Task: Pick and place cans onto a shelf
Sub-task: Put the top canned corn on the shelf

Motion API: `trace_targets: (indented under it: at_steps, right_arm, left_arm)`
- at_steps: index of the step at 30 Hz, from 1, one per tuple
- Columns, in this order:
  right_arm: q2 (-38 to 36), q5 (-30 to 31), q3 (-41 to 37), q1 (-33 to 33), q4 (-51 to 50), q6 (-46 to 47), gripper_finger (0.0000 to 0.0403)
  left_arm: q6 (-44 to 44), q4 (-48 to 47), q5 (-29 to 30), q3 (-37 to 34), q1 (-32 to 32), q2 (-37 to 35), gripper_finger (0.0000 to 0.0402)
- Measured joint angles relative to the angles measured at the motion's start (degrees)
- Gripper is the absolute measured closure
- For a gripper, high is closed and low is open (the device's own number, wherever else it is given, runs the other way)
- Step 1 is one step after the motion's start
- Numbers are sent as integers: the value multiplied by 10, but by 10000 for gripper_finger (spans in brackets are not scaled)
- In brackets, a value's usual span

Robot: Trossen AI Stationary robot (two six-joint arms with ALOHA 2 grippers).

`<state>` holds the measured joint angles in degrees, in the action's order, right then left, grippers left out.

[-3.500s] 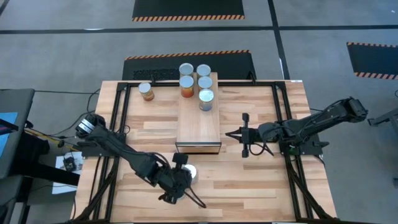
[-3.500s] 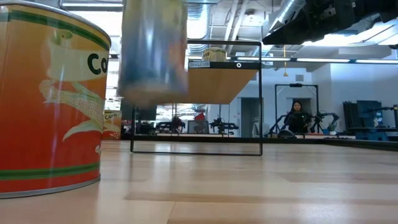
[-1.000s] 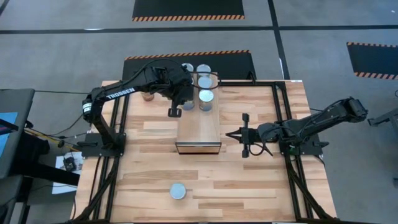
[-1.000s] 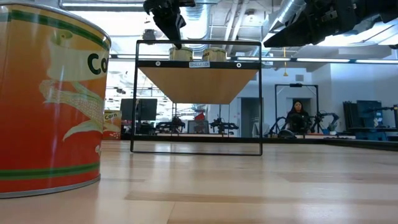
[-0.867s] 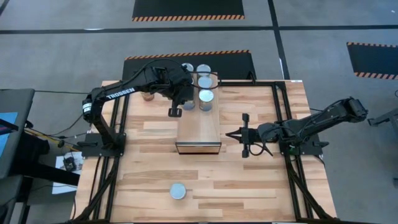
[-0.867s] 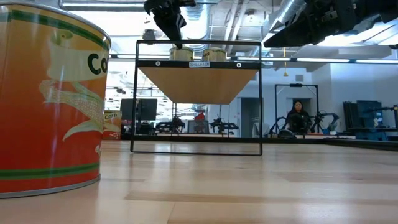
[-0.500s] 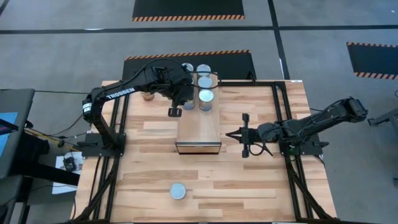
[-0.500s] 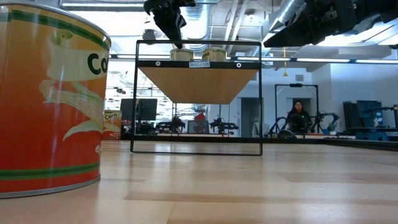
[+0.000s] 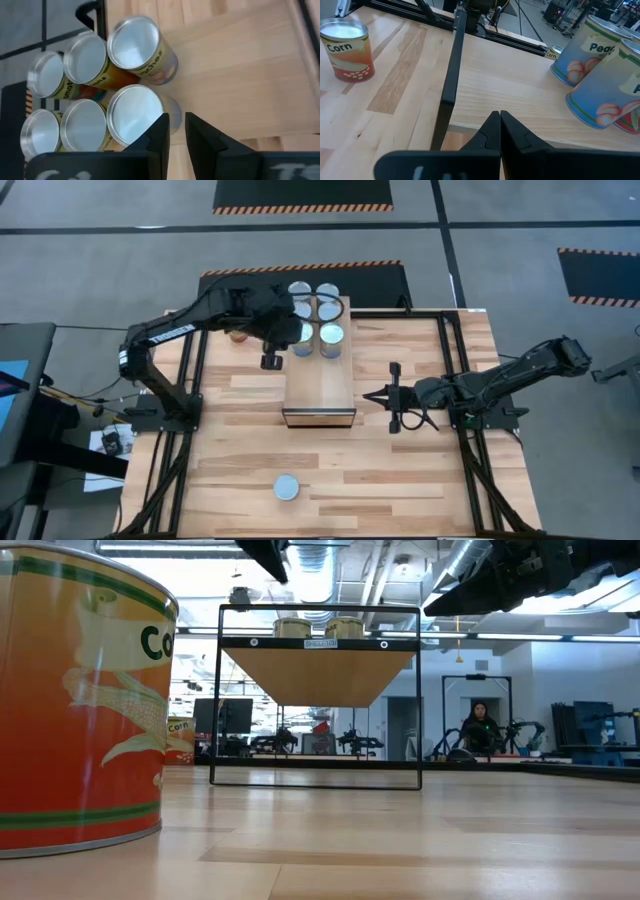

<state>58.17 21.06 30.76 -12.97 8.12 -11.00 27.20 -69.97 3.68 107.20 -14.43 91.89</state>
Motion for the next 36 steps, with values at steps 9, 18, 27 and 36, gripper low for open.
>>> trace_targets:
  at_steps: [9,18,27,36]
  right_arm:
    - [0,3,-2,10,-20,-2,393]
    - [-13,1,-49,38,42,-10,392]
    - [-21,-1,-48,42,63,-10,394]
    - [-22,-2,-48,24,70,-10,392]
  left_arm:
    - [-50,23,-3,-103,24,-96,384]
    - [-122,155,0,-415,-7,-297,398]
    - [-176,140,71,-522,-147,-326,398]
    - [-125,219,75,-522,-302,-213,386]
